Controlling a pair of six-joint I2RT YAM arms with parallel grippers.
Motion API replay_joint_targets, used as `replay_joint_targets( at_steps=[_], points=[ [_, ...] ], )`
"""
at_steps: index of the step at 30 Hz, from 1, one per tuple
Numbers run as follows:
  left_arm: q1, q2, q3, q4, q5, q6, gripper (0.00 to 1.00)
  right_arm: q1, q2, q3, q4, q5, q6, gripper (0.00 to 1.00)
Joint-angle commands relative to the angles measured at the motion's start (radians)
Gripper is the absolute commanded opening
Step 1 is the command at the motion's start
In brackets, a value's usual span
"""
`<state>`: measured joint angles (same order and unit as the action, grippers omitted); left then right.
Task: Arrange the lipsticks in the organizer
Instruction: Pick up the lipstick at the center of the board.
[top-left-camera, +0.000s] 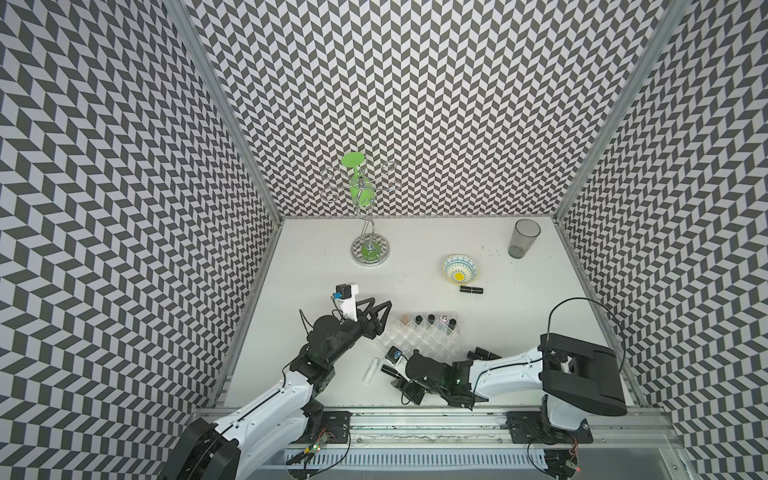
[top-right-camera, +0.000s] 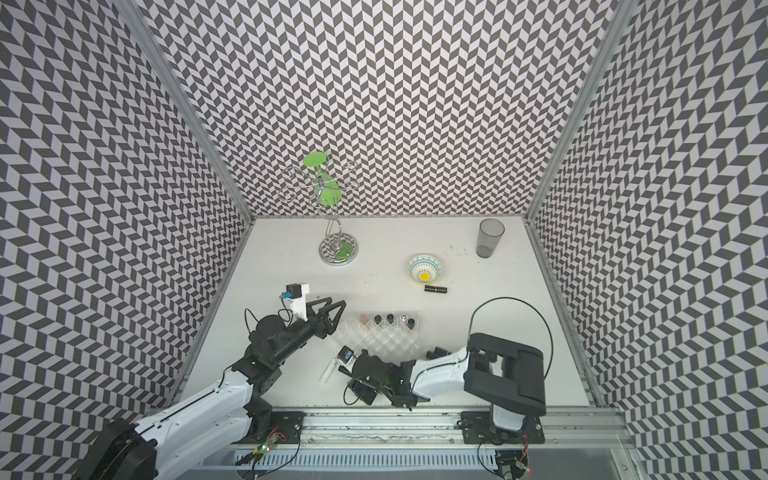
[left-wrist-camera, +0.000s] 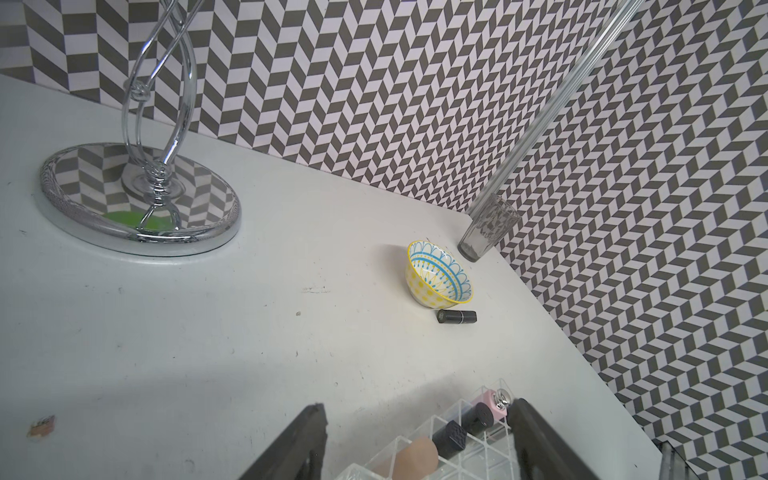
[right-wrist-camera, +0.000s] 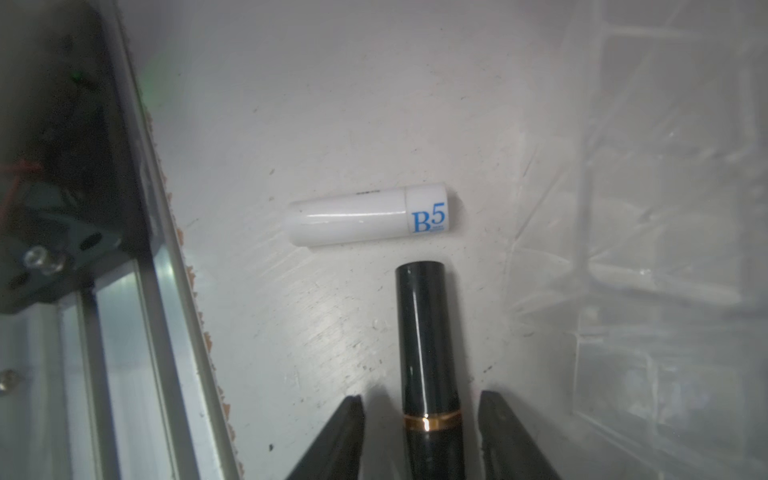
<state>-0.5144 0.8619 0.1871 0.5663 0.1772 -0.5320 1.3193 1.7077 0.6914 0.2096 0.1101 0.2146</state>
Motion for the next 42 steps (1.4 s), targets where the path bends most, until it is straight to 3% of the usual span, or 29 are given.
replay_joint_targets(
  at_steps=[1,5,6,12,19,27,42],
  points=[
    [0.007,-0.025,-0.020,0.000,0.007,0.008,0.72,0.007,0.017,0.007,-0.037,0.060,-0.008,0.41],
    [0.006,-0.057,-0.064,0.062,0.044,-0.028,0.71,0.008,-0.059,-0.028,-0.036,0.083,-0.009,0.13],
    [0.006,-0.061,-0.074,0.091,0.078,-0.043,0.70,0.008,-0.093,-0.039,-0.032,0.087,-0.012,0.12],
    [0.006,-0.029,-0.091,0.239,0.303,-0.158,0.69,-0.012,-0.335,-0.136,0.028,0.141,0.005,0.10],
    [-0.008,0.068,-0.087,0.385,0.436,-0.261,0.69,-0.105,-0.505,-0.163,0.035,0.184,0.034,0.10],
    [-0.047,0.220,-0.084,0.515,0.446,-0.304,0.69,-0.136,-0.510,-0.136,0.072,0.225,0.036,0.10],
    [-0.060,0.300,-0.072,0.570,0.427,-0.295,0.59,-0.139,-0.420,-0.072,0.101,0.201,0.006,0.11]
  ],
)
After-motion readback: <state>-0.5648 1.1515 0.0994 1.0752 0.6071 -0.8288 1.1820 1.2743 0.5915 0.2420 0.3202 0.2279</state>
